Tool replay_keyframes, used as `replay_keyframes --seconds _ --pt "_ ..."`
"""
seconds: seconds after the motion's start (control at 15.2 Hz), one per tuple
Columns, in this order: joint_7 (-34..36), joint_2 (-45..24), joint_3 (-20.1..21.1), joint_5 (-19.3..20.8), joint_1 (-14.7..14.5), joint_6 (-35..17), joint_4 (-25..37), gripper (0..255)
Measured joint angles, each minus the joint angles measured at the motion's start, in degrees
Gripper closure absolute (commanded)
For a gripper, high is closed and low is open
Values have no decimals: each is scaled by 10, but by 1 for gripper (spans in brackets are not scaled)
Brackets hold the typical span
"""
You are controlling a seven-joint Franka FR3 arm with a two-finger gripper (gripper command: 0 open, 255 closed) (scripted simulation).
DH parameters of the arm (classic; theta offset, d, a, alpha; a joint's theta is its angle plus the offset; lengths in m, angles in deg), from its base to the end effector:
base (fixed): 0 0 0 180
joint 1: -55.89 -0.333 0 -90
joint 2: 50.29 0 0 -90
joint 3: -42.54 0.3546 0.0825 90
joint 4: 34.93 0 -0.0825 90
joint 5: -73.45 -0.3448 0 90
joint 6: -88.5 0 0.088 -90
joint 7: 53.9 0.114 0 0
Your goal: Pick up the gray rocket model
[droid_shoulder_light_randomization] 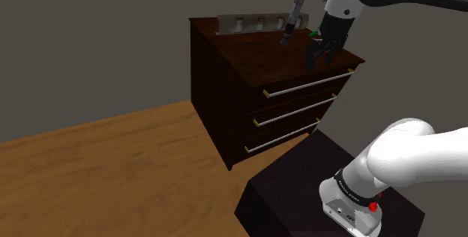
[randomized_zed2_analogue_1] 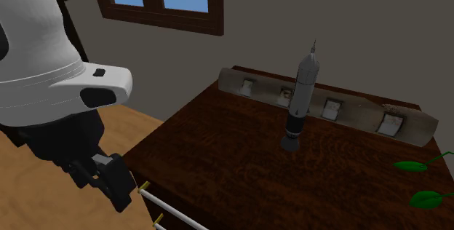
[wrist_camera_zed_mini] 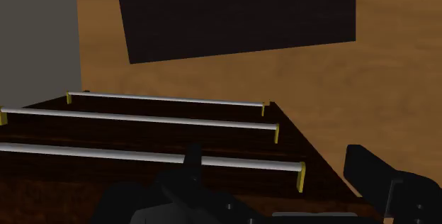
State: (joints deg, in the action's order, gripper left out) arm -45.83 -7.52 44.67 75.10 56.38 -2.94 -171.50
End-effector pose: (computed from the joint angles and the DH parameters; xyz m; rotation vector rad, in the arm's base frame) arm 0.2525 0.0080 0.5912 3.0782 -0.1869 -0.0572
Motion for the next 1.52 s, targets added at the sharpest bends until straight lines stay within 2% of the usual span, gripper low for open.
replay_keyframes --seconds 0.13,0.33,0.99,1.52 --pt "-2 -1 -3 3 2 -13 -5 0" --pt "-10 -14 -15 16 11 -84 -18 0" --pt "-50 -80 -81 53 45 -365 -51 0" --pt "-98 -182 -147 37 43 -584 -22 0"
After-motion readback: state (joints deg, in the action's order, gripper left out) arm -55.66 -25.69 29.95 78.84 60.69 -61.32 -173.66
